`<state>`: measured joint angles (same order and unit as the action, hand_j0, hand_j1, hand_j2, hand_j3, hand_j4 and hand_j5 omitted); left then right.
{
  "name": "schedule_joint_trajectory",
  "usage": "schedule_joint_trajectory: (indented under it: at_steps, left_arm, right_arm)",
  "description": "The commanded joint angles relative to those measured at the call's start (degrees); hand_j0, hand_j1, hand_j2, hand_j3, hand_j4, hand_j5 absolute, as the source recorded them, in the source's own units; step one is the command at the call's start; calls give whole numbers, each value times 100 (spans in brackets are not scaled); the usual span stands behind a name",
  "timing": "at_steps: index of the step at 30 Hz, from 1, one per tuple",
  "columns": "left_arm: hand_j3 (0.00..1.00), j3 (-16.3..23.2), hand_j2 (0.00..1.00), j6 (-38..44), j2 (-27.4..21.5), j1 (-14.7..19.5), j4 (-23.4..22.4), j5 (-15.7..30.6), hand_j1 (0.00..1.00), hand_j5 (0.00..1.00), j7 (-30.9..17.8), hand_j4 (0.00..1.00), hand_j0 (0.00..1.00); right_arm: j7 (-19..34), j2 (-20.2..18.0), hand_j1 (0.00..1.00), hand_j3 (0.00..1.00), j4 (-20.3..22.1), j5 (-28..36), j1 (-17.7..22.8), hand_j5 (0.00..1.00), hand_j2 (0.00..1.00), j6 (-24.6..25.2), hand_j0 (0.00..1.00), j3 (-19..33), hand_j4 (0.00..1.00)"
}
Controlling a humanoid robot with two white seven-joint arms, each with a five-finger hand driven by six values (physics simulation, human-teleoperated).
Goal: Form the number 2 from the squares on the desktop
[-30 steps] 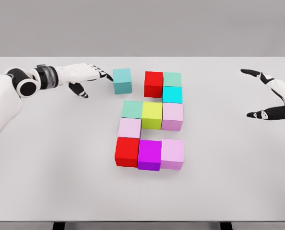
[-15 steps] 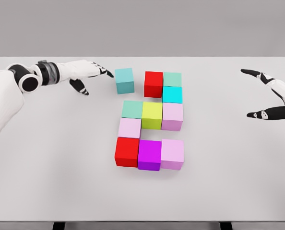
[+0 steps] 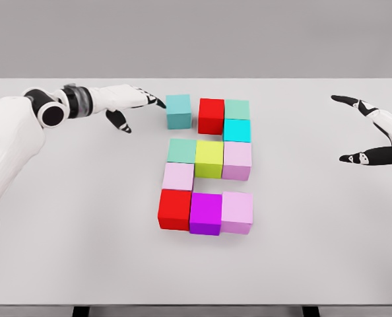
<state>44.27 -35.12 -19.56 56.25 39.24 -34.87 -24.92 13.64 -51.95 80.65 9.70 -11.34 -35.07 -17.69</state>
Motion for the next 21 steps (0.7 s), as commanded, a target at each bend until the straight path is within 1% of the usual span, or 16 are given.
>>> schedule_joint_trajectory:
  at_steps: [1,11,17,21]
  left_arm:
    - [92,-15,92,12,13,0,13,33,92,92,-4,92,92]
    - [92,-24,92,12,49,79,-13,33,92,92,-4,92,92]
    - [93,-24,93,12,57,123,-119,33,93,93,-4,93,93]
    - [93,-24,93,12,145,123,-110,33,93,93,-4,93,93]
  right_arm:
    - [-2,-8,100,100,3,41,0,100,100,7,100,2,100]
    - [-2,-8,100,100,-6,41,0,100,100,7,100,2,100]
    - [-11,-8,100,100,-85,58,0,100,100,7,100,2,100]
    - [-11,-8,100,100,-76,58,0,100,100,7,100,2,100]
